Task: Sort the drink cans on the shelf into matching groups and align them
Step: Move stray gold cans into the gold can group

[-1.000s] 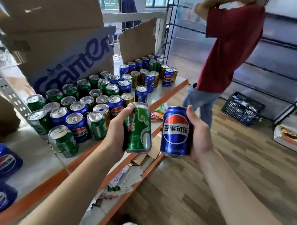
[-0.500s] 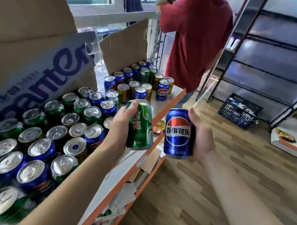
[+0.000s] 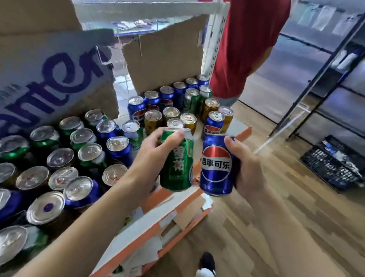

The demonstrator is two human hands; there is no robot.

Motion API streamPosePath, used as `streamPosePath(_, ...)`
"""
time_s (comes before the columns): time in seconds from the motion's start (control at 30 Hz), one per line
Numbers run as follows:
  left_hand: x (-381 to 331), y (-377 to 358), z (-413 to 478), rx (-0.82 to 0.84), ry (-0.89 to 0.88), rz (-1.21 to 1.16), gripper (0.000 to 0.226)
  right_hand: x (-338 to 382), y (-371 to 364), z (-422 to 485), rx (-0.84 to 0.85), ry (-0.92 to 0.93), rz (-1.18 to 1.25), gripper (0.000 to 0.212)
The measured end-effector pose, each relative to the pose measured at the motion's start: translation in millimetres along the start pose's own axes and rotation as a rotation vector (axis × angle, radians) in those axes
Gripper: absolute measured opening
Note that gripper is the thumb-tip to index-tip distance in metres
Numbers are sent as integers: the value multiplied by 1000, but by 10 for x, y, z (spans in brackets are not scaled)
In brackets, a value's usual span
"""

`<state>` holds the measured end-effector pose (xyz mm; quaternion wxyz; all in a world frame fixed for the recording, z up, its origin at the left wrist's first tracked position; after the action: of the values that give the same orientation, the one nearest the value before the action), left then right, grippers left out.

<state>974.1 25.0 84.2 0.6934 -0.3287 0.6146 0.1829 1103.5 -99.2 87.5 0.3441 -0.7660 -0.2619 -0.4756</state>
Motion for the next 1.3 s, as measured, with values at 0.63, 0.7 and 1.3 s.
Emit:
streamPosePath(0.63,-25,-285,455,-486,-166,311,45,579,476,1315,397,-11,-200,34)
streamPosePath(0.7,-27,-248,450,-500,-184,308,50,584,418,1346,406,4,-217,42)
streamPosePath(1.3,-173,143,442,-569,-286,316,55,1192,185,2306,-73,488,-861,59)
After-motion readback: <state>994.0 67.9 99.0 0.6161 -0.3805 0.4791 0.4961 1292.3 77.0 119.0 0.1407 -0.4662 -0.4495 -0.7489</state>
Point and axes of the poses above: each hand's wrist, its own z-axis towards the middle knuckle, its own y-axis out of the back of the hand, x = y × z, the point moved 8 cm from there along z, towards the middle knuckle, and after that the axes turned 12 degrees about -y, right-handed, at the moved point
